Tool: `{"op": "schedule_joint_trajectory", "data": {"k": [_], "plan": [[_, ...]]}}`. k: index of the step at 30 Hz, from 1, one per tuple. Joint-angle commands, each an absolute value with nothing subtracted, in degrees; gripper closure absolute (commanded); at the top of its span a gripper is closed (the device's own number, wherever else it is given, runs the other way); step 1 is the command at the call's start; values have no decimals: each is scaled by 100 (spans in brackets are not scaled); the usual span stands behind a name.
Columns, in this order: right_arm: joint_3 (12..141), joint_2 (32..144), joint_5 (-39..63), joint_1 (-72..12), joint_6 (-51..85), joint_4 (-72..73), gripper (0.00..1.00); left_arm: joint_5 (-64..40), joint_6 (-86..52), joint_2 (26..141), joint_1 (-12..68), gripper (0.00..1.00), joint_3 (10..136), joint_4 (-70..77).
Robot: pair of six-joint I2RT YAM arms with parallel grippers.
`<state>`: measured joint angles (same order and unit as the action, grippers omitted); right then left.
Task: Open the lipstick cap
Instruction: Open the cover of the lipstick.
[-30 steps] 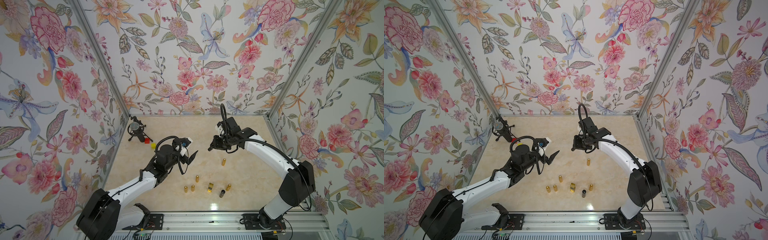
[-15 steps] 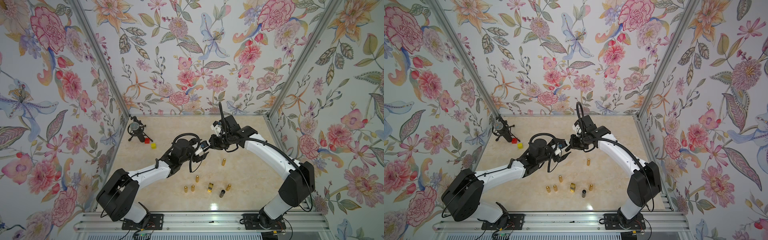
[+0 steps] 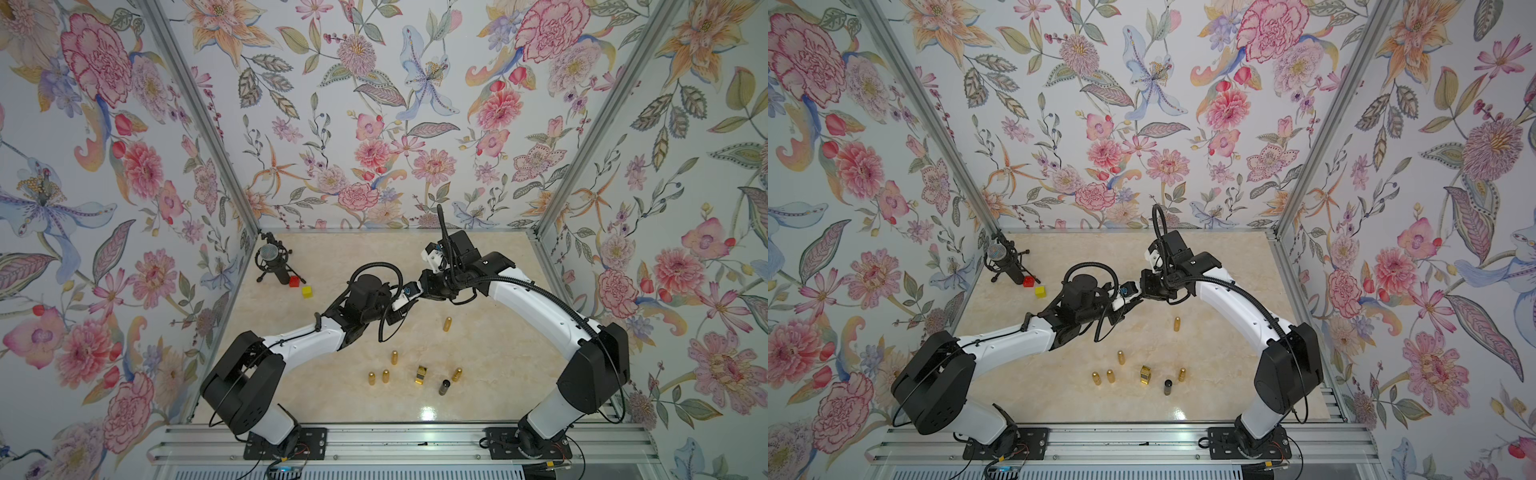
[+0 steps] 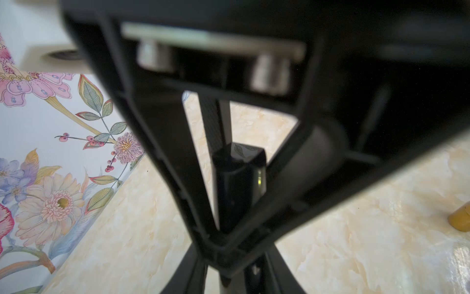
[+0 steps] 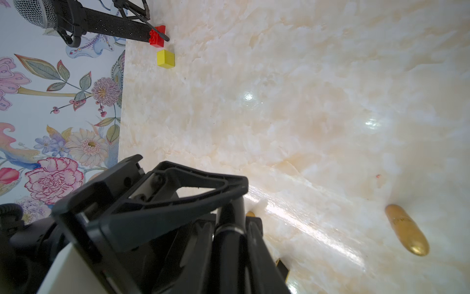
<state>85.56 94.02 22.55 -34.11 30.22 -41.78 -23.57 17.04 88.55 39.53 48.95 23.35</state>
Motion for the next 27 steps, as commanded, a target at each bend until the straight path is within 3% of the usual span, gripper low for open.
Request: {"op": "schedule_joint_trajectory", "data": {"k": [1, 6, 8, 11, 27], "plan": [[8680, 9497, 2312, -3507, 2993, -4271, 79, -2661, 1596, 8912, 3873, 74, 4995, 2528], [8675, 9510, 2303, -3523, 2997, -4266, 73, -2769, 1491, 8851, 3817, 91, 4950, 2614], [8700, 9488, 2266, -3516, 2986, -4264, 63, -2777, 1451, 8833, 3807, 97, 4933, 2636], [8723, 9405, 2140, -3516, 2997, -4263, 51, -2875, 1323, 8797, 3741, 100, 4857, 2733], [8788, 9202, 1764, -3568, 2822, -4261, 58, -3003, 1296, 8745, 3665, 100, 4807, 2492]]}}
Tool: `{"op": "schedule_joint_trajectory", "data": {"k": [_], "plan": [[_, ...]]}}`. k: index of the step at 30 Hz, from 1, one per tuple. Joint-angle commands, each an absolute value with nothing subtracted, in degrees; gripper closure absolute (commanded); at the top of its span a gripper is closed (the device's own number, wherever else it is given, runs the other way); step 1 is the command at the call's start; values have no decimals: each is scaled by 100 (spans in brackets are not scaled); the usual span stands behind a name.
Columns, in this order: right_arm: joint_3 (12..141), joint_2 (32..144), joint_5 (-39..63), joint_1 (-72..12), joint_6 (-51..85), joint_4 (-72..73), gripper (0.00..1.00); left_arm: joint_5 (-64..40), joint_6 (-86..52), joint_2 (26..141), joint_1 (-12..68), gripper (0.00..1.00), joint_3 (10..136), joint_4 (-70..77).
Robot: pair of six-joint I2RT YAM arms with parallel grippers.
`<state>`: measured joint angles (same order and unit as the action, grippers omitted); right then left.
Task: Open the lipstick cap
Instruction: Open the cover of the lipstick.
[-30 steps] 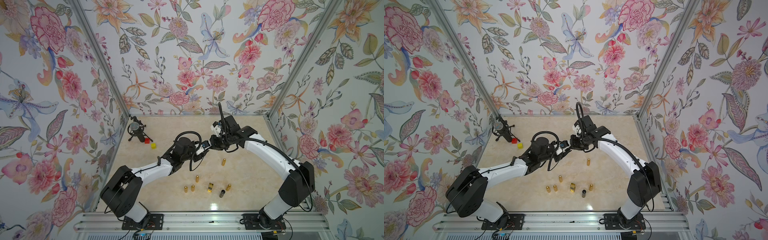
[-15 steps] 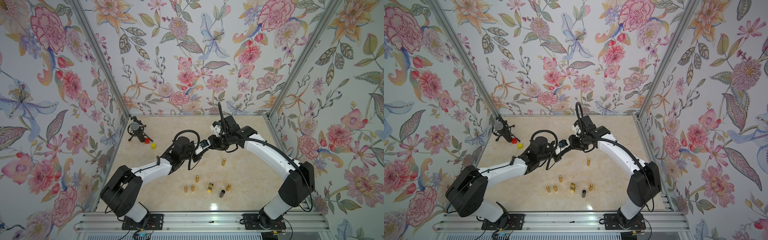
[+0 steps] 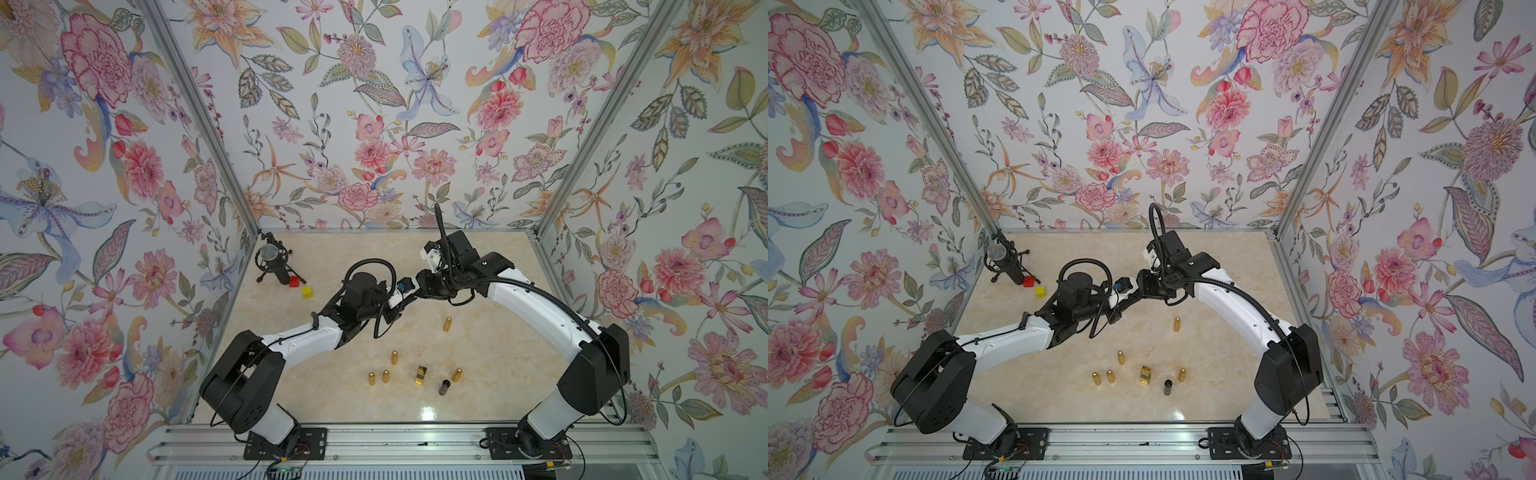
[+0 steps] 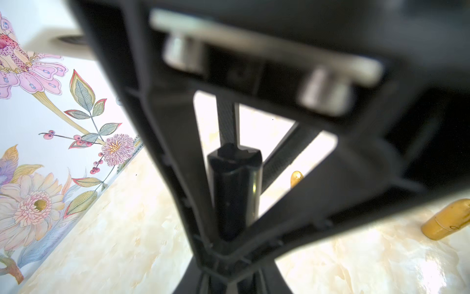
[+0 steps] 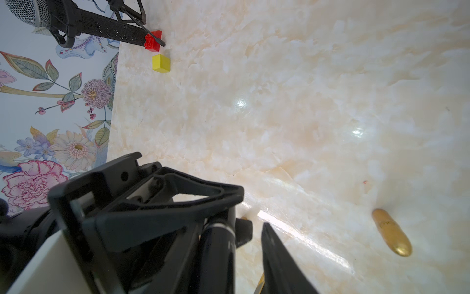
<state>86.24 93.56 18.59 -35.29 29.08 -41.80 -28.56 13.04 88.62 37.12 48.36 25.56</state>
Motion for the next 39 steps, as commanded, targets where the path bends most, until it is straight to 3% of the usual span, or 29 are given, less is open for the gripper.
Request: {"op": "schedule_joint_trajectory", "data": {"k": [1, 15, 26, 39], "plan": [[8789, 9206, 1775, -3568, 2831, -4254, 60, -3009, 1292, 8745, 3665, 100, 4808, 2476], [8811, 9147, 1730, -3586, 2819, -4201, 70, -2951, 1293, 8763, 3657, 100, 4742, 2382], [8783, 9170, 1755, -3586, 2856, -4184, 89, -2888, 1201, 8709, 3621, 100, 4633, 2531], [8815, 9089, 1771, -3467, 2996, -4148, 100, -2693, 1063, 8651, 3551, 100, 4360, 2721]]}}
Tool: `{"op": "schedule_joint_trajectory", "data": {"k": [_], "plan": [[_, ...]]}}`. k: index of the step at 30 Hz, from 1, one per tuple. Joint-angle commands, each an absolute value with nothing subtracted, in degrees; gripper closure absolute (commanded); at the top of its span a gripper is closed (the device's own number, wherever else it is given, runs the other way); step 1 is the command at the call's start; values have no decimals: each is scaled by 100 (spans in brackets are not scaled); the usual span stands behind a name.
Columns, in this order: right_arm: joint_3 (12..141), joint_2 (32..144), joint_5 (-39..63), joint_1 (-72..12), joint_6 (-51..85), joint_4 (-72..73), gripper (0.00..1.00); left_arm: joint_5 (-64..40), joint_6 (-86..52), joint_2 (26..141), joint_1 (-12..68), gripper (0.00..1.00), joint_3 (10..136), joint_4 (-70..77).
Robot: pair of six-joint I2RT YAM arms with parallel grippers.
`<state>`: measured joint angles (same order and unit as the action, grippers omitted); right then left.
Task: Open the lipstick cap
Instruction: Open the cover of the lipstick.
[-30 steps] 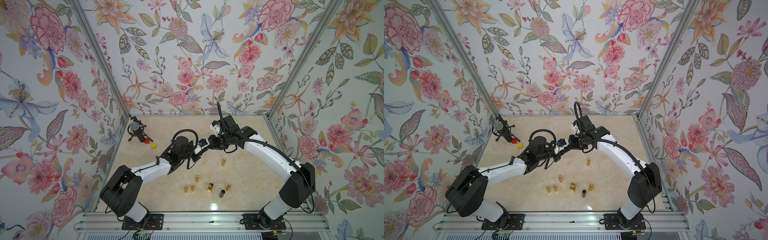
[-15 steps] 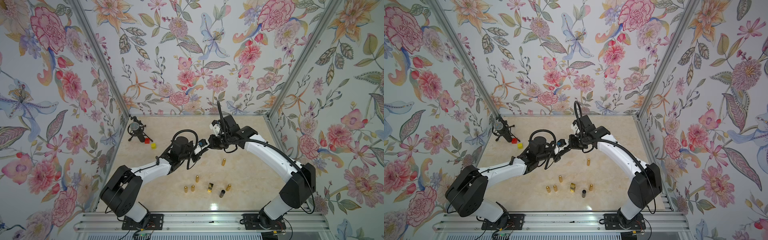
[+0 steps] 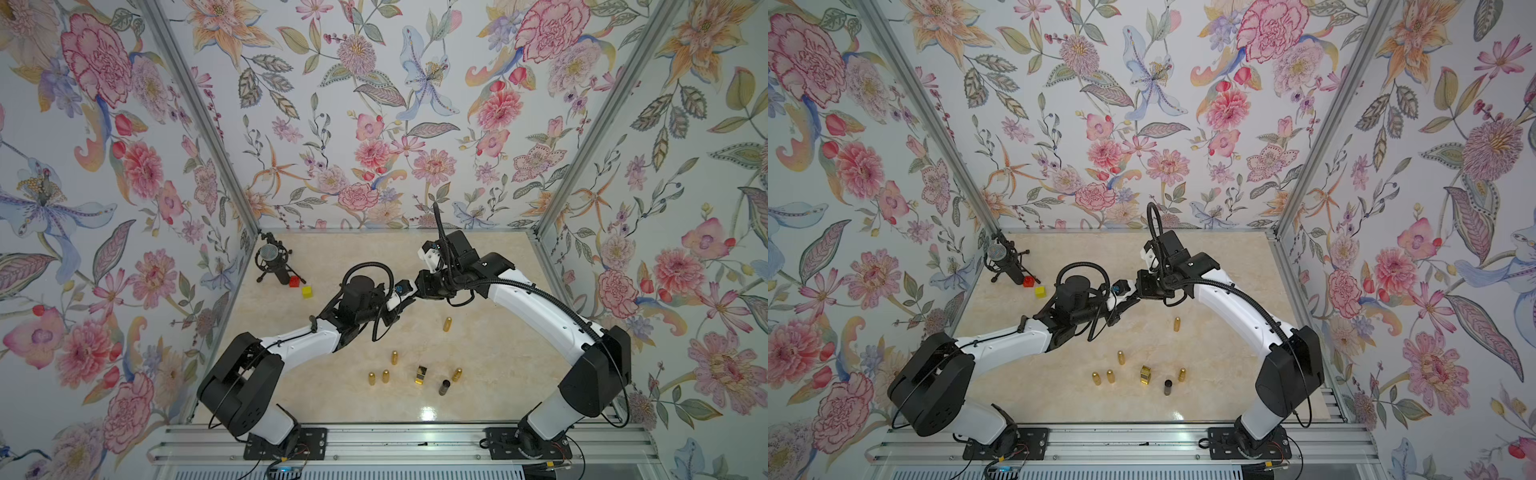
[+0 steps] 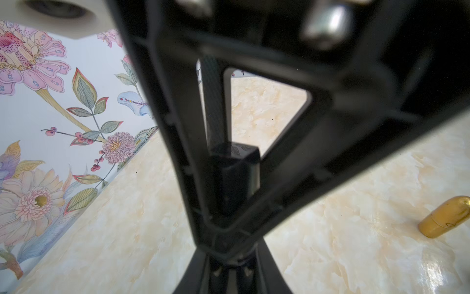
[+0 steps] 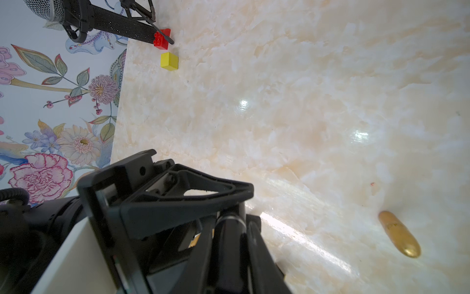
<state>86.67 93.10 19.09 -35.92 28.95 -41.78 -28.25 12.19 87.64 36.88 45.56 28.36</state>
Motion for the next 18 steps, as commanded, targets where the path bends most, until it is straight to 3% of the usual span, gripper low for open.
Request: {"op": "schedule_joint_trajectory", "data": {"k": [1, 18], "plan": [[8815, 9084, 1785, -3455, 3006, -4148, 100, -2682, 1049, 8657, 3547, 100, 4359, 2723], [8808, 8818, 1763, -3281, 2999, -4139, 100, -2203, 1158, 8799, 3446, 100, 4337, 2075]]}}
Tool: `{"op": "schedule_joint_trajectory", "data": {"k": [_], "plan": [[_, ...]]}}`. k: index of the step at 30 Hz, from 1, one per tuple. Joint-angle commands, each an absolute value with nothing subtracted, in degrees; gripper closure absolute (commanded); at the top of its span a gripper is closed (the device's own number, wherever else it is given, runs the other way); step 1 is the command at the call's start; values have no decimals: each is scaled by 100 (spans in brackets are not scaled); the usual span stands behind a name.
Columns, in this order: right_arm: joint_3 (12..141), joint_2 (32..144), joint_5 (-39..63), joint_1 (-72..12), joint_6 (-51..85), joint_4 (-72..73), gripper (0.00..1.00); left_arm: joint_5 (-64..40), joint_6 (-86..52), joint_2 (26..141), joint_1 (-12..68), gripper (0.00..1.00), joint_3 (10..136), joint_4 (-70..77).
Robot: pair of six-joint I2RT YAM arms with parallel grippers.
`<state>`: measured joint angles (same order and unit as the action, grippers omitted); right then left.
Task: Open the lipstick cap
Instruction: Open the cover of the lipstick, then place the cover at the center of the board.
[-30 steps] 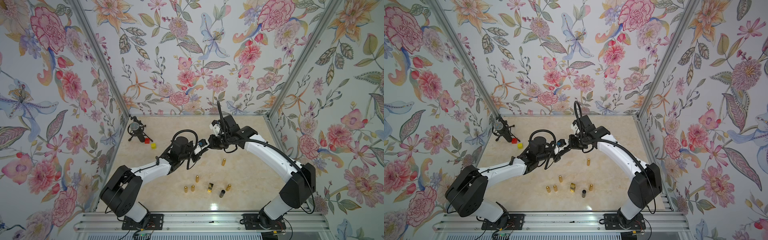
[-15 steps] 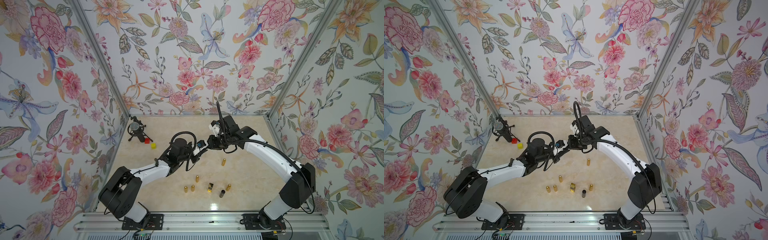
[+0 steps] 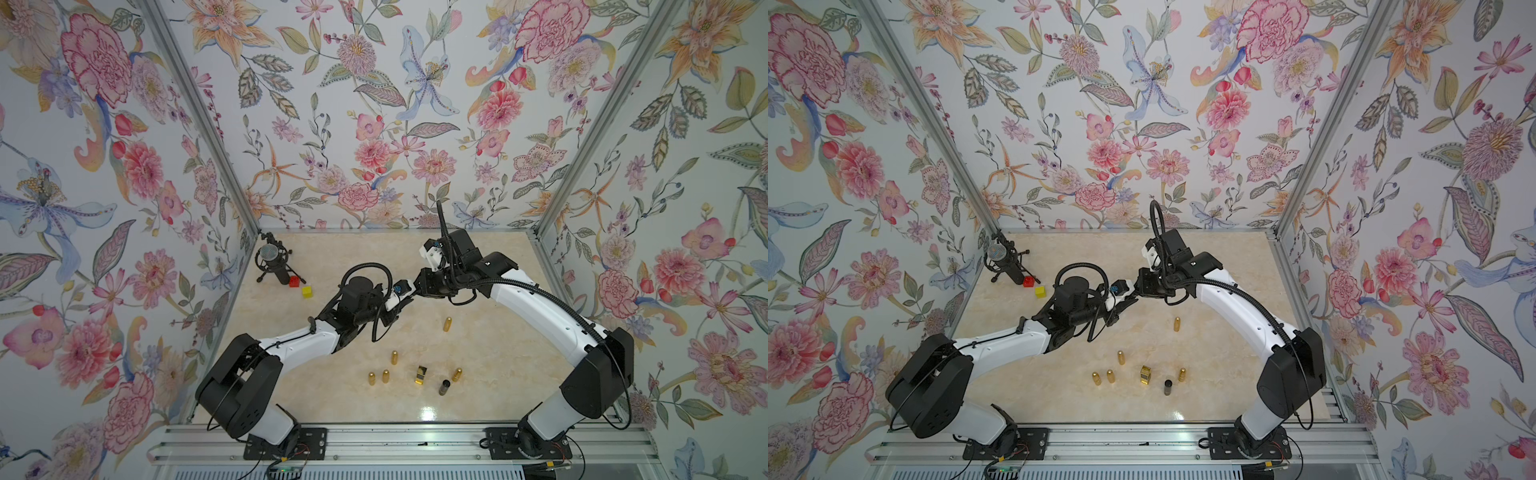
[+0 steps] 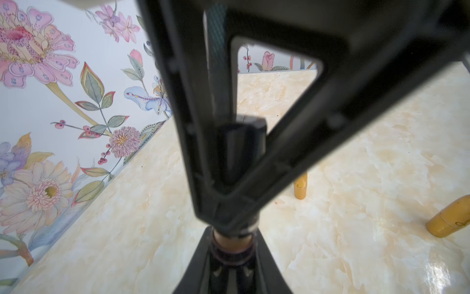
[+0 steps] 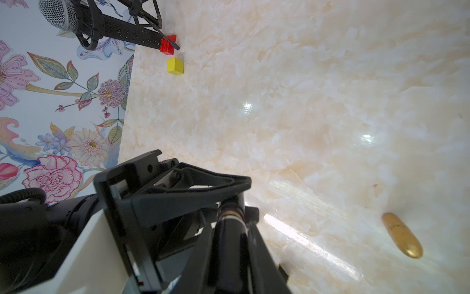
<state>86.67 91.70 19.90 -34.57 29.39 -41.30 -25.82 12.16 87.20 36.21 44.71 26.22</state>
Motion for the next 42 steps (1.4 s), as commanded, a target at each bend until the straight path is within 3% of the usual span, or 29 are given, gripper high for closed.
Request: {"op": "schedule_joint_trajectory", "data": {"k": [1, 8, 13, 18, 24, 37, 42], "plan": [[8811, 8803, 1766, -3271, 3012, -4139, 100, -2185, 1115, 8806, 3427, 100, 4326, 2062], [8815, 8833, 1874, -3241, 2984, -4139, 100, -2267, 943, 8563, 3375, 100, 4057, 2590], [8638, 8925, 1303, -3095, 2852, -4137, 100, -2386, 408, 8600, 3162, 100, 3888, 3294], [8675, 9828, 504, -3217, 2543, -4140, 100, -2589, -341, 8681, 3007, 100, 3683, 4330], [8982, 11000, 64, -3058, 2446, -4035, 100, -2570, -367, 8651, 3007, 100, 3624, 4417], [9070, 12178, 155, -2952, 2535, -3620, 100, -2505, -352, 8524, 3006, 100, 3442, 4544], [8995, 12151, -25, -3015, 2454, -3625, 88, -2518, -334, 8534, 3014, 100, 3439, 4537]]}}
